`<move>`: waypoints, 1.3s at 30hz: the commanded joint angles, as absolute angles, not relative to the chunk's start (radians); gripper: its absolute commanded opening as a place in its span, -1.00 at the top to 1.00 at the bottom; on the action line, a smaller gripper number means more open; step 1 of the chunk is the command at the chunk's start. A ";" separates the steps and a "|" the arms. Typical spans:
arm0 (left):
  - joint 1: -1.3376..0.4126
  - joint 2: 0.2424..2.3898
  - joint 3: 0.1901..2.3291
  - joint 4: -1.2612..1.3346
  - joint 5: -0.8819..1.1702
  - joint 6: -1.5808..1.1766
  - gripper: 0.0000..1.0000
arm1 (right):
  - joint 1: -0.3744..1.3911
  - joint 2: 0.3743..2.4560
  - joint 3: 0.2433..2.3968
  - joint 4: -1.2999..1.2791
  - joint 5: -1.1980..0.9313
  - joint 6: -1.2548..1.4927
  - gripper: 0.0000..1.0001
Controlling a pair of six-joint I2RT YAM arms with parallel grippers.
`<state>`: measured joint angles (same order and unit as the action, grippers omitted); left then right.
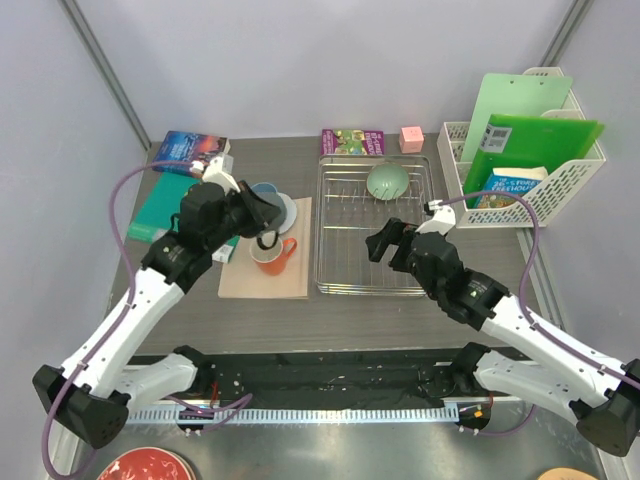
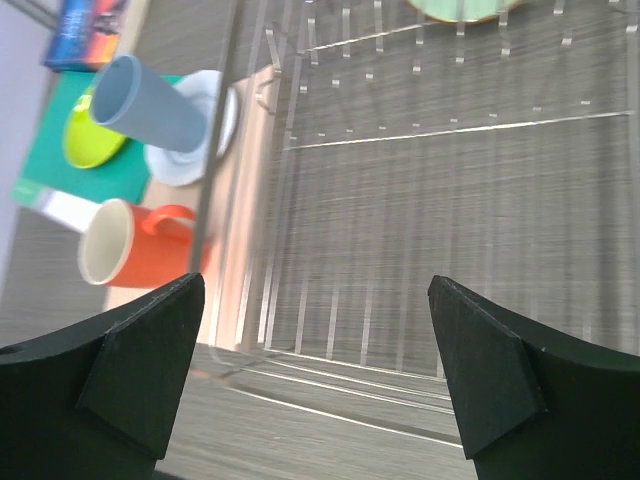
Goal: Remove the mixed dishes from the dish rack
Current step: Place the cup at the center of the board.
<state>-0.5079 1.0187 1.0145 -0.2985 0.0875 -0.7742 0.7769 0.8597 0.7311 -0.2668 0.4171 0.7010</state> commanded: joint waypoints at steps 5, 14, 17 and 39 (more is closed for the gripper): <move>-0.356 1.186 1.316 -0.784 -0.360 -0.614 1.00 | 0.775 0.883 0.778 -0.328 0.551 0.640 -0.99; -0.046 1.477 1.410 -0.813 -0.255 -0.617 1.00 | 0.776 0.885 0.761 -0.287 0.529 0.623 -0.99; 0.017 1.566 1.449 -0.811 -0.238 -0.646 1.00 | 0.775 0.881 0.755 -0.276 0.506 0.624 -0.99; 0.238 2.031 1.709 -0.775 -0.275 -0.652 1.00 | 0.775 0.792 0.672 -0.265 0.511 0.606 -0.98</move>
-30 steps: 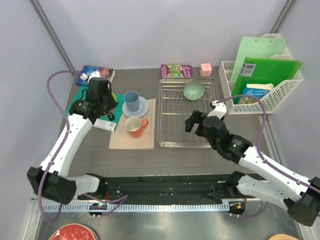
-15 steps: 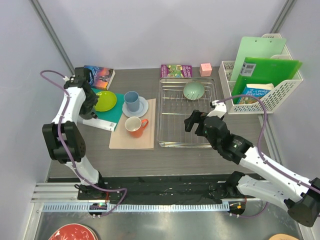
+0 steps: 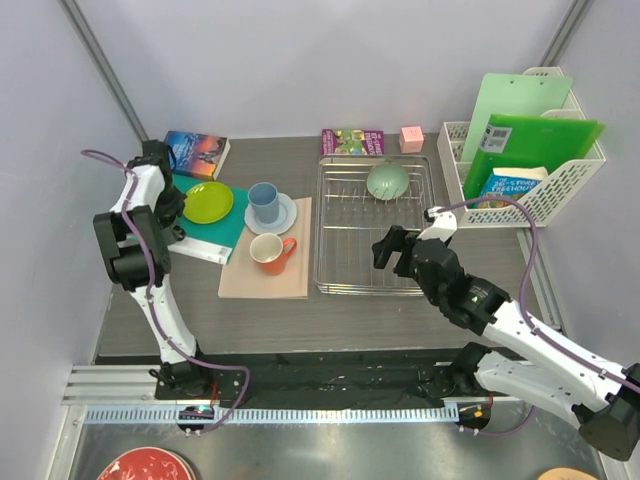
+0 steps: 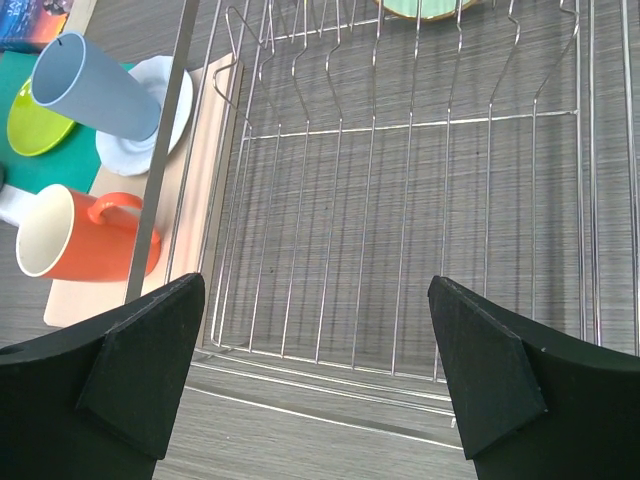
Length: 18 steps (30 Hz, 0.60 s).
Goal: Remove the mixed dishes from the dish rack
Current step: Place the cup at the center of the board.
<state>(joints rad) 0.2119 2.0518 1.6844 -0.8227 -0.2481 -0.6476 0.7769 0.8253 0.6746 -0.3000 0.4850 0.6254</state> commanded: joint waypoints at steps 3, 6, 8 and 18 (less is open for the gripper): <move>0.241 2.051 1.723 -0.772 -0.276 -0.640 1.00 | 0.775 0.793 0.666 -0.264 0.518 0.603 -0.99; 0.247 2.069 1.739 -0.778 -0.284 -0.637 0.99 | 0.776 0.805 0.669 -0.265 0.511 0.603 -0.98; 0.250 2.078 1.749 -0.787 -0.285 -0.637 0.89 | 0.776 0.811 0.672 -0.265 0.506 0.603 -0.99; 0.253 2.036 1.816 -0.798 -0.268 -0.657 0.73 | 0.776 0.825 0.667 -0.265 0.515 0.606 -0.98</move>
<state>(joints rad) 0.2420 2.0769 1.7515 -0.8150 -0.2592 -0.6510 0.7769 0.8207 0.6674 -0.2996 0.4923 0.6224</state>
